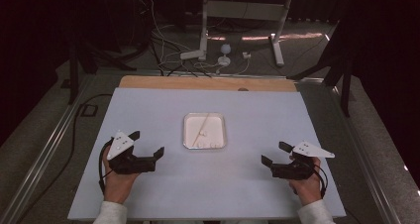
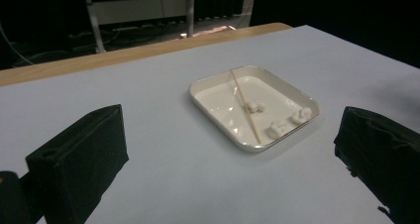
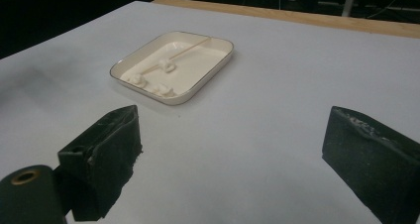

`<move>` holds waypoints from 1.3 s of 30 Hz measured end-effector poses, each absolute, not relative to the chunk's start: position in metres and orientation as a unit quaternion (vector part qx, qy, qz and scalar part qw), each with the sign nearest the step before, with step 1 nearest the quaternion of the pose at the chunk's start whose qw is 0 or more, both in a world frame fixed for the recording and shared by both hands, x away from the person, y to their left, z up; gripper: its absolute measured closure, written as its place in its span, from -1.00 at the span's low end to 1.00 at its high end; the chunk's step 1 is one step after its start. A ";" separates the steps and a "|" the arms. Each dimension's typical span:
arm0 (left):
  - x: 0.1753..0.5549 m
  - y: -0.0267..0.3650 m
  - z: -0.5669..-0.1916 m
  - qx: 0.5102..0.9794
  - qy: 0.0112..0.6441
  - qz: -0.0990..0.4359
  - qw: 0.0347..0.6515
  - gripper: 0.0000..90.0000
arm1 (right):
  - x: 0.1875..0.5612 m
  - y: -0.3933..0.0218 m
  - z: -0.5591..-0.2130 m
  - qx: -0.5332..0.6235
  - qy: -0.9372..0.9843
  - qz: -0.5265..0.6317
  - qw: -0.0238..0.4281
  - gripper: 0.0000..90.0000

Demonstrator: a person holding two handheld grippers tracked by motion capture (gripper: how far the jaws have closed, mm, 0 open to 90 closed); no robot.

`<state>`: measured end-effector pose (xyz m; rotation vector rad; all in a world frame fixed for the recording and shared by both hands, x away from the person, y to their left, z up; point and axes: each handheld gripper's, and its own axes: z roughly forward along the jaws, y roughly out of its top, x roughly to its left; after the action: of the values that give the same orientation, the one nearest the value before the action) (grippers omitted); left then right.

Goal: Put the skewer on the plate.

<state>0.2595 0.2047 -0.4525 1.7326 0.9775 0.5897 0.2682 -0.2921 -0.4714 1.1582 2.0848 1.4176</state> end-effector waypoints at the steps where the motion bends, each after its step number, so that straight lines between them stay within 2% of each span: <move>1: 0.257 0.207 -0.453 0.719 0.405 0.250 0.506 -0.99 | 0.268 -0.292 -0.472 0.411 0.738 0.503 0.182 -0.82; 14: 0.244 0.227 -0.464 0.697 0.424 0.276 0.508 -0.99 | 0.268 -0.288 -0.477 0.400 0.741 0.500 0.199 -0.97; 24: 0.241 0.237 -0.466 0.686 0.427 0.279 0.519 -0.99 | 0.266 -0.290 -0.478 0.396 0.737 0.503 0.216 -0.97; 39: 0.241 0.244 -0.470 0.678 0.434 0.273 0.527 -0.99 | 0.266 -0.296 -0.480 0.402 0.727 0.512 0.217 -0.97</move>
<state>0.2406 0.2436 -0.4704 1.6206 1.0382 0.6519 0.2659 -0.2959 -0.4798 1.1144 2.0149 1.4183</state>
